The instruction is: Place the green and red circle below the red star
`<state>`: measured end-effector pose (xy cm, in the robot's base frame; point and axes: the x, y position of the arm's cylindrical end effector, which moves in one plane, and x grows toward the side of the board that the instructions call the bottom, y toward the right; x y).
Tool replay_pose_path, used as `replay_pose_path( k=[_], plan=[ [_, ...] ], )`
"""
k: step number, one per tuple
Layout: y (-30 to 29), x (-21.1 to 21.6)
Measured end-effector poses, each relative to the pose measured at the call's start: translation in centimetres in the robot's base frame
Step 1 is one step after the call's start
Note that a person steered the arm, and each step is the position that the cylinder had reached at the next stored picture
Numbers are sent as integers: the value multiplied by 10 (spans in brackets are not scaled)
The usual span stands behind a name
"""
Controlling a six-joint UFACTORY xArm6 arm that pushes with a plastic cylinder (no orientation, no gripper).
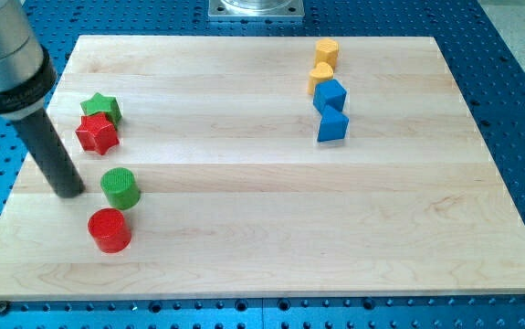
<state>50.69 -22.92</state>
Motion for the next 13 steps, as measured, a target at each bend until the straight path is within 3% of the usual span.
replay_pose_path(
  k=[1,2,3,4,9,13],
  plan=[
    [0,46],
    [38,99],
    [140,80],
    [156,17],
    [37,4],
    [30,-11]
  ],
)
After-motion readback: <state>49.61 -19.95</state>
